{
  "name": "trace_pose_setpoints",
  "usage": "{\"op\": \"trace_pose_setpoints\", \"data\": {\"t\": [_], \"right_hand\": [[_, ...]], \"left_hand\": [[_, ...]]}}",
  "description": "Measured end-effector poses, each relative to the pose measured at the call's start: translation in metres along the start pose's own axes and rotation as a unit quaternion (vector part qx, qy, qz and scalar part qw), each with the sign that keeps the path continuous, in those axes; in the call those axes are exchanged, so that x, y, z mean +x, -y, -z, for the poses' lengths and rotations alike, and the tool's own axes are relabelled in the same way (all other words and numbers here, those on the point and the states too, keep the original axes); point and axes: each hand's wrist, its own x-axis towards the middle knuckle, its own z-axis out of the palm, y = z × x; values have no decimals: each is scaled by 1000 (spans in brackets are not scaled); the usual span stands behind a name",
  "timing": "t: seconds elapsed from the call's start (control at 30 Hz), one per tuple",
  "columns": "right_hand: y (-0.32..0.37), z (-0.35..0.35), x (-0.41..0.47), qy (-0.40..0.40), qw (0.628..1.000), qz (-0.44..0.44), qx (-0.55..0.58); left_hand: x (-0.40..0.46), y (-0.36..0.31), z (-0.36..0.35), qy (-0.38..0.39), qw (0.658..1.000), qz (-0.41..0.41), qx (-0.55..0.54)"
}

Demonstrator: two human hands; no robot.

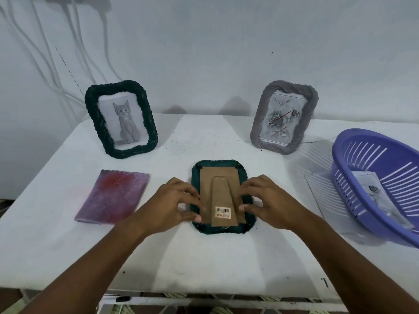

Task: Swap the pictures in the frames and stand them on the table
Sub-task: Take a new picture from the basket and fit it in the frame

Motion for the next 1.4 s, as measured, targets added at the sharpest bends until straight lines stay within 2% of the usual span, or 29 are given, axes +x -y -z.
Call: {"op": "trace_pose_setpoints", "data": {"t": [0.07, 0.23, 0.6, 0.93, 1.1, 1.4], "right_hand": [[1, 0, -8, 41, 999, 14, 5], [0, 4, -11, 76, 997, 27, -2], [-10, 5, -9, 75, 990, 102, -54], [-7, -9, -15, 15, 993, 119, -19], [-7, -18, -17, -27, 994, 106, 8], [-7, -27, -23, -69, 992, 85, 61]], "left_hand": [[-5, 1, -5, -2, 1000, -5, 14], [-11, 1, -12, -14, 999, 2, 30], [-12, -6, -11, -38, 985, -53, 161], [-16, -16, -22, -123, 967, -85, 206], [-17, -20, -30, -159, 966, -61, 195], [-20, -21, -32, -159, 976, 6, 146]]}}
